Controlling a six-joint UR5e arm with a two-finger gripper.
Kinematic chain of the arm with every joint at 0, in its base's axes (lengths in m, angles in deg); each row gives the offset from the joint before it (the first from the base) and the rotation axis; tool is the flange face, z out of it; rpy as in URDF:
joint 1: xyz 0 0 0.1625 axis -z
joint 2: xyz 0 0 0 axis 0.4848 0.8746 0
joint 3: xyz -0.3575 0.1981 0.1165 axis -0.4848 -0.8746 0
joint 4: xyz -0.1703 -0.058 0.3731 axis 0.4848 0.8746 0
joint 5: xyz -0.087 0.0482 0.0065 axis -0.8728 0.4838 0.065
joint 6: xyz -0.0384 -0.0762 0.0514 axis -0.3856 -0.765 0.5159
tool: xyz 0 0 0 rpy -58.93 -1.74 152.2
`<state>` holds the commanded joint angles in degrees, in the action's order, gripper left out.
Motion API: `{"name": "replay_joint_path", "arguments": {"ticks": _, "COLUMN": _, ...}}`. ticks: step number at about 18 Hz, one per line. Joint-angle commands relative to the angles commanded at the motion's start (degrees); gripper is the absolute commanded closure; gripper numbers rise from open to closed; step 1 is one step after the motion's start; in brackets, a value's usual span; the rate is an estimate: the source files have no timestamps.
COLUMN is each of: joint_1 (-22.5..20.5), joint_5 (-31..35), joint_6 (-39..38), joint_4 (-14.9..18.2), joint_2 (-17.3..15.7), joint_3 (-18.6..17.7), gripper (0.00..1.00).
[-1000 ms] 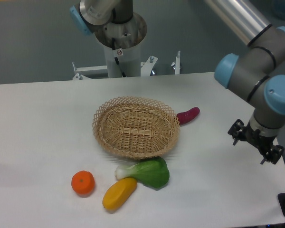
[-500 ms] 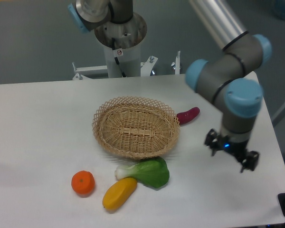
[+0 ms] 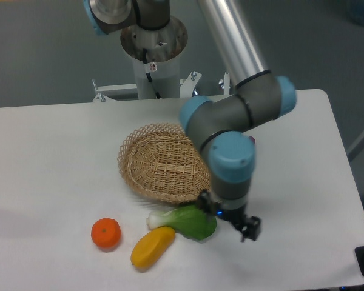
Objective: Pick up the mango from the table
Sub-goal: 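Move the open gripper over the yellow mango and lower toward it, then close the gripper around the yellow mango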
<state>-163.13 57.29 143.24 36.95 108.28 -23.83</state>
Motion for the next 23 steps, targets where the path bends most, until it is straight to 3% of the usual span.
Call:
{"name": "replay_joint_path", "arguments": {"ticks": 6, "joint_1": 2.64, "joint_5": -4.05, "joint_6": -3.69, "joint_4": 0.00, "joint_2": 1.76, "joint_3": -0.27, "gripper": 0.00}}
{"name": "replay_joint_path", "arguments": {"ticks": 13, "joint_1": 6.07, "joint_5": -3.61, "joint_6": -7.47, "joint_4": -0.44, "joint_2": 3.78, "joint_3": -0.18, "gripper": 0.00}}
{"name": "replay_joint_path", "arguments": {"ticks": 23, "joint_1": 7.48, "joint_5": -2.73, "joint_6": -8.97, "joint_4": -1.40, "joint_2": 5.10, "joint_3": -0.97, "gripper": 0.00}}
